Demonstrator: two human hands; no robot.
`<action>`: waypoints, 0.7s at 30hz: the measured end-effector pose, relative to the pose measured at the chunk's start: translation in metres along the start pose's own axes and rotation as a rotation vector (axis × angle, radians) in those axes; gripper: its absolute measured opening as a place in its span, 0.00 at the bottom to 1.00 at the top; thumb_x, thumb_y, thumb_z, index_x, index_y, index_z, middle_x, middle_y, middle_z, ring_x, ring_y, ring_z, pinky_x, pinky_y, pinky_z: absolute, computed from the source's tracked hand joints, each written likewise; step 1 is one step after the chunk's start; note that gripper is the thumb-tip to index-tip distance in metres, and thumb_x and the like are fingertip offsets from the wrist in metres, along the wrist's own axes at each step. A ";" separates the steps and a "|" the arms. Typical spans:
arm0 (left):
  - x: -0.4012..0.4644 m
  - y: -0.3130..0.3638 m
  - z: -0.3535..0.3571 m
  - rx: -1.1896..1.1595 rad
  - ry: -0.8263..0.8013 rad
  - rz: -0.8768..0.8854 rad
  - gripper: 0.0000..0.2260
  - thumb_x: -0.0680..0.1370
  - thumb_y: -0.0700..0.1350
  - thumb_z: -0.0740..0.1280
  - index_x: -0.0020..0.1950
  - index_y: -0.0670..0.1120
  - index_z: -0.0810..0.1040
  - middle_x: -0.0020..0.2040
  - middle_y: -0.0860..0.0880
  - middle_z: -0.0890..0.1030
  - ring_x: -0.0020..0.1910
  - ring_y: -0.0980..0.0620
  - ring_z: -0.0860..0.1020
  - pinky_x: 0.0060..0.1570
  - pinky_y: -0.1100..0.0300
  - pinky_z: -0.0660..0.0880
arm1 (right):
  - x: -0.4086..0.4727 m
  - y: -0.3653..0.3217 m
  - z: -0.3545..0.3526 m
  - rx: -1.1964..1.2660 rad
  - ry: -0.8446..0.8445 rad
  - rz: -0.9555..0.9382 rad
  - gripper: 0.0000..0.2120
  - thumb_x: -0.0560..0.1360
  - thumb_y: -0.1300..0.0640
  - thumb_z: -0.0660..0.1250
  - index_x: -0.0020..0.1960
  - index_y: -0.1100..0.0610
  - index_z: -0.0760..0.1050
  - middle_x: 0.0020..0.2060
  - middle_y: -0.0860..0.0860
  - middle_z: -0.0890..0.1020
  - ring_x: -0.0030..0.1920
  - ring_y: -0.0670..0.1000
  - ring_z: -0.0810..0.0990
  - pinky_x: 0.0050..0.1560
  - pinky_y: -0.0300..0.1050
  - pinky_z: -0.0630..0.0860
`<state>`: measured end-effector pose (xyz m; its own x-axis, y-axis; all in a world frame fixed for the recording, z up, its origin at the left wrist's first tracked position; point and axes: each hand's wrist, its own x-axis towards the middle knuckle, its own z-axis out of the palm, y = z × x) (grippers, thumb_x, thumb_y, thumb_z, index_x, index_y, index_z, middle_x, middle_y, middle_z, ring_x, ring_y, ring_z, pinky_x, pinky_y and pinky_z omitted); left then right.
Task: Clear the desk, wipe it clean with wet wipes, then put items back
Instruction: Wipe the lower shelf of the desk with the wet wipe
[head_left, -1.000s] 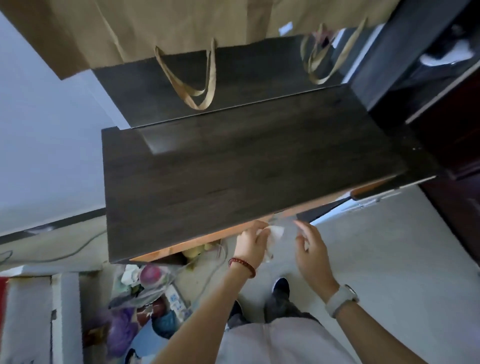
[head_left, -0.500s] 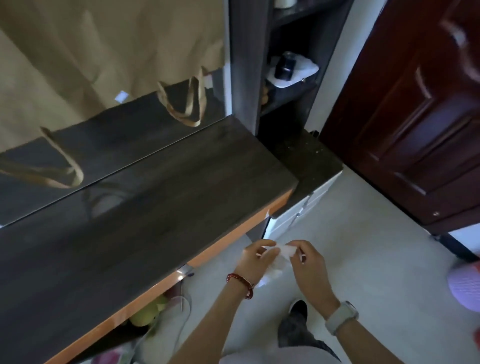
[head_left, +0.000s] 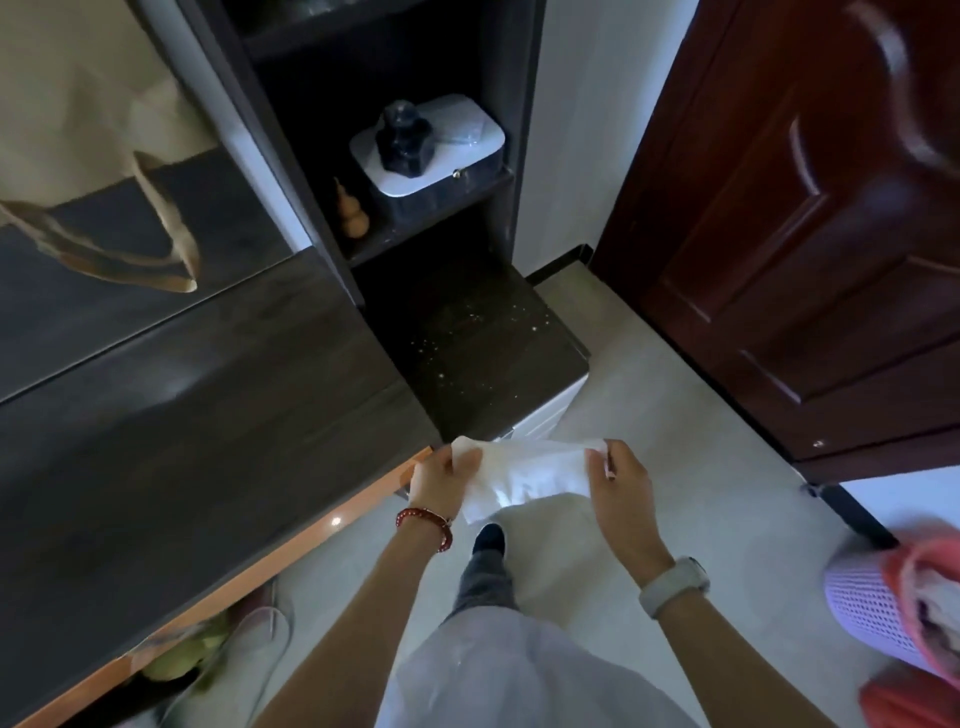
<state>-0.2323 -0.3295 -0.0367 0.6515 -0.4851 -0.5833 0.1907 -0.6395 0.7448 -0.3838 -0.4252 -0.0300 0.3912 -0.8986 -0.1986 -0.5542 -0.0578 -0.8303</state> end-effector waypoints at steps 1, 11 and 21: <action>0.012 0.003 0.005 0.025 0.021 0.004 0.09 0.76 0.43 0.64 0.36 0.45 0.72 0.32 0.49 0.71 0.36 0.48 0.70 0.34 0.65 0.69 | 0.013 0.002 0.002 0.002 -0.025 0.013 0.06 0.78 0.62 0.58 0.46 0.62 0.72 0.36 0.57 0.75 0.35 0.51 0.71 0.34 0.33 0.67; 0.114 0.069 0.060 0.044 0.222 -0.070 0.18 0.78 0.46 0.59 0.67 0.44 0.65 0.63 0.40 0.72 0.56 0.41 0.75 0.54 0.55 0.72 | 0.185 0.013 0.035 -0.192 -0.171 -0.046 0.16 0.79 0.58 0.58 0.65 0.61 0.68 0.58 0.59 0.77 0.58 0.58 0.75 0.54 0.46 0.73; 0.155 0.001 0.098 0.456 0.243 -0.182 0.22 0.78 0.46 0.57 0.71 0.47 0.59 0.72 0.44 0.59 0.68 0.42 0.61 0.65 0.48 0.64 | 0.232 0.065 0.089 -0.756 -0.450 -0.501 0.18 0.73 0.53 0.58 0.55 0.61 0.77 0.49 0.61 0.81 0.49 0.62 0.80 0.48 0.55 0.78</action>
<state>-0.2033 -0.4638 -0.1587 0.7990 -0.2249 -0.5578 0.0139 -0.9203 0.3910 -0.2637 -0.5989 -0.1769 0.8605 -0.4569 -0.2255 -0.5093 -0.7838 -0.3554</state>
